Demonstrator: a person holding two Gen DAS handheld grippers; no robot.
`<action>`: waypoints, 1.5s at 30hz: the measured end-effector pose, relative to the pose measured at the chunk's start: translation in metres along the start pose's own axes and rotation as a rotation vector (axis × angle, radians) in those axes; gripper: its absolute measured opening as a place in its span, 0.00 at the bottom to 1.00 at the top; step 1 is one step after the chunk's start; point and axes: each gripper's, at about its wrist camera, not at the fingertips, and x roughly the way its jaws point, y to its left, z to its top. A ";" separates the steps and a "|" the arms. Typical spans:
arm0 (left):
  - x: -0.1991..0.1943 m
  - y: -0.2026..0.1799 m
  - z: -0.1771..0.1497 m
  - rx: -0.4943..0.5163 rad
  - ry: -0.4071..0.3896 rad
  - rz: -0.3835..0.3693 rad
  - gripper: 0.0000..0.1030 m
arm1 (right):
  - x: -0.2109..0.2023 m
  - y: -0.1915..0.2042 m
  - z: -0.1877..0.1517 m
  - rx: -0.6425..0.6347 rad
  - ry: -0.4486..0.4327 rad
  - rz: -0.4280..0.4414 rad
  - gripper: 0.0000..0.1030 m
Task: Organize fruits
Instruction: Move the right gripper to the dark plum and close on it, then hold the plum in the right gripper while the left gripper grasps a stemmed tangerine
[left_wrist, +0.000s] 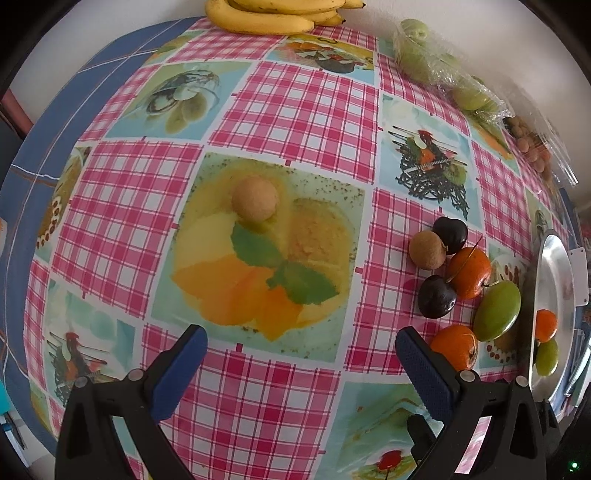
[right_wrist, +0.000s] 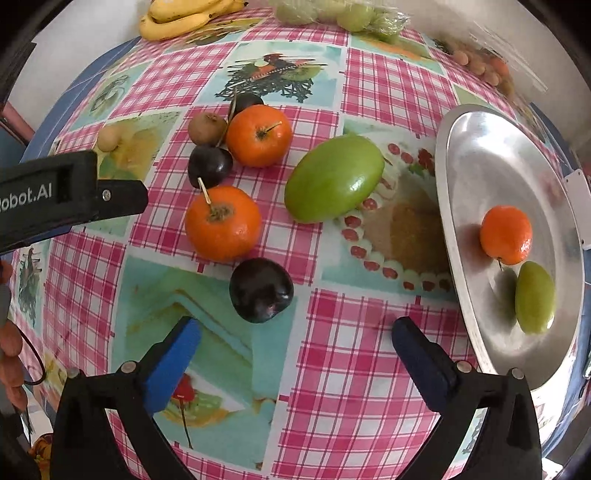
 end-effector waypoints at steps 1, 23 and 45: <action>0.000 0.000 0.000 0.000 -0.001 -0.003 1.00 | -0.001 0.003 0.003 -0.003 0.001 0.001 1.00; -0.007 -0.020 -0.004 -0.012 0.036 -0.091 1.00 | -0.031 -0.003 0.023 0.008 -0.061 0.048 0.29; -0.009 -0.081 -0.005 0.097 0.036 -0.257 0.78 | -0.056 -0.050 0.018 0.148 -0.089 0.094 0.29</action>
